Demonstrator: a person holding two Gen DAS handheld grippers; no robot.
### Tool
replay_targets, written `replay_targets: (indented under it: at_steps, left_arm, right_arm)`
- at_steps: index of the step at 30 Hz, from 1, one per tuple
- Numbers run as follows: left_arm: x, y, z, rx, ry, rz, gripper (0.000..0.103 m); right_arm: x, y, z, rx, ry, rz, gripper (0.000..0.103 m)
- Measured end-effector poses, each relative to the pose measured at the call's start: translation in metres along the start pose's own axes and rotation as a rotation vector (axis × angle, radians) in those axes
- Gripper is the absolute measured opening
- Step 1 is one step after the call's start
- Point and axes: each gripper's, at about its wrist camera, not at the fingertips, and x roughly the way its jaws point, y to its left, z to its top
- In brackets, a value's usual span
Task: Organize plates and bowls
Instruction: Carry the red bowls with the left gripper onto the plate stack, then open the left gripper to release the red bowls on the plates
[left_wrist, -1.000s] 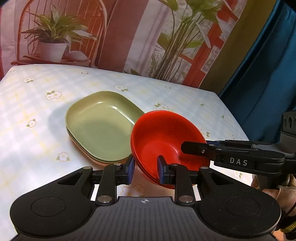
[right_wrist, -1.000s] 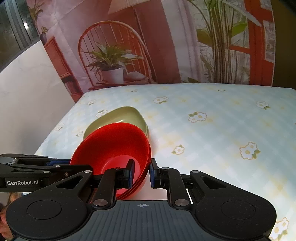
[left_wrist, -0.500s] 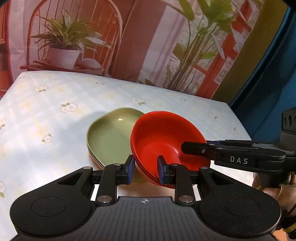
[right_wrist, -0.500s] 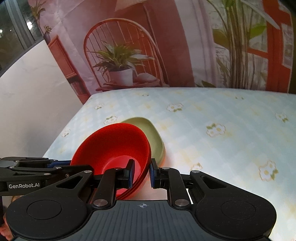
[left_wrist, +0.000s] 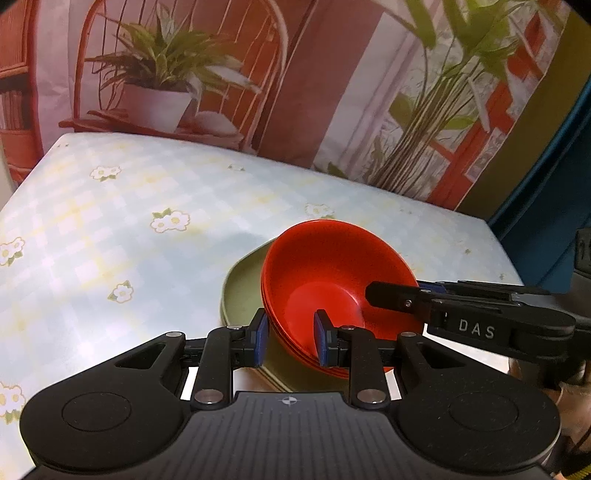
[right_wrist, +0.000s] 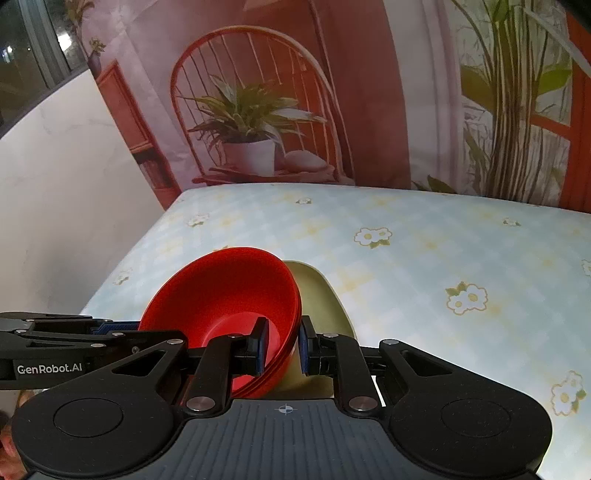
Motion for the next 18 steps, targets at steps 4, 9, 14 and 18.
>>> replay_targets:
  at_steps: [4, 9, 14, 18]
  left_arm:
    - [0.008, 0.003, -0.001, 0.006, 0.013, 0.003, 0.028]
    - [0.016, 0.002, -0.004, 0.032, 0.02, 0.012, 0.028]
    - [0.018, 0.0, -0.004, 0.047, 0.015, 0.018, 0.028]
    - [0.017, -0.001, -0.003, 0.057, 0.013, 0.026, 0.028]
  right_arm:
    - [0.011, 0.002, -0.005, -0.027, 0.008, -0.019, 0.016]
    - [0.018, -0.001, -0.01, -0.03, 0.009, -0.036, 0.016]
    - [0.021, -0.002, -0.013, -0.051, 0.002, -0.055, 0.016]
    - [0.021, -0.002, -0.015, -0.047, -0.006, -0.059, 0.016]
